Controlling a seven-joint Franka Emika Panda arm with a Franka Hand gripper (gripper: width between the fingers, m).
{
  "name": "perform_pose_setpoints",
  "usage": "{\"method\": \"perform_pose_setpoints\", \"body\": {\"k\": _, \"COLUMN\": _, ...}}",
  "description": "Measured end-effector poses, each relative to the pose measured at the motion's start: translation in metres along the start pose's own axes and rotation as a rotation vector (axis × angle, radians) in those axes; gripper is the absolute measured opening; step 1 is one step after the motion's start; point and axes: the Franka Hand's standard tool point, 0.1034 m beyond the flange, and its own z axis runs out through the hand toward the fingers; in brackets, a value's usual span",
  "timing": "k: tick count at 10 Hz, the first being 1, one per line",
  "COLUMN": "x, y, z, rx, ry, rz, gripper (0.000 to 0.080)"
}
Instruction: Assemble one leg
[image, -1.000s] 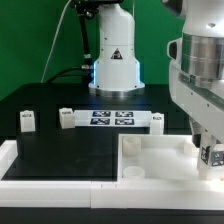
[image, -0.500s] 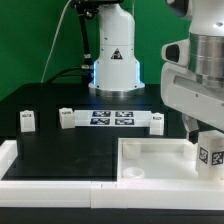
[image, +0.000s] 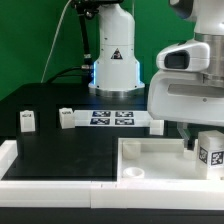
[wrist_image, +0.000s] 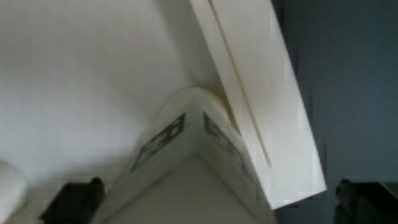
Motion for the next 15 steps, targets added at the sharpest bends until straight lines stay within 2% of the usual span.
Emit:
{"method": "perform_pose_setpoints", "body": {"k": 3, "x": 0.002, "y": 0.003, "z": 0.0, "rx": -0.004, "ry": 0.001, "rz": -0.254, "gripper": 0.0649}}
{"method": "perform_pose_setpoints", "body": {"k": 5, "x": 0.003, "y": 0.008, "z": 0.0, "rx": -0.021, "ry": 0.002, "rz": -0.397, "gripper": 0.0649}}
{"method": "perform_pose_setpoints", "body": {"k": 7, "x": 0.003, "y": 0.008, "z": 0.001, "rx": -0.022, "ry": 0.001, "rz": -0.391, "gripper": 0.063}}
{"method": "perform_pose_setpoints", "body": {"k": 8, "x": 0.003, "y": 0.008, "z": 0.001, "rx": -0.022, "ry": 0.001, "rz": -0.391, "gripper": 0.0437}}
{"method": "perform_pose_setpoints", "body": {"k": 9, "x": 0.003, "y": 0.008, "z": 0.001, "rx": -0.022, "ry": 0.001, "rz": -0.391, "gripper": 0.0303}}
{"method": "perform_pose_setpoints", "body": {"k": 11, "x": 0.003, "y": 0.009, "z": 0.001, "rx": -0.021, "ry": 0.001, "rz": -0.324, "gripper": 0.029}}
{"method": "perform_pose_setpoints", "body": {"k": 14, "x": 0.004, "y": 0.011, "z": 0.001, "rx": -0.014, "ry": -0.003, "rz": 0.126, "gripper": 0.029}}
{"method": "perform_pose_setpoints", "body": {"k": 15, "x": 0.004, "y": 0.012, "z": 0.001, "rx": -0.015, "ry": -0.003, "rz": 0.2, "gripper": 0.0291}}
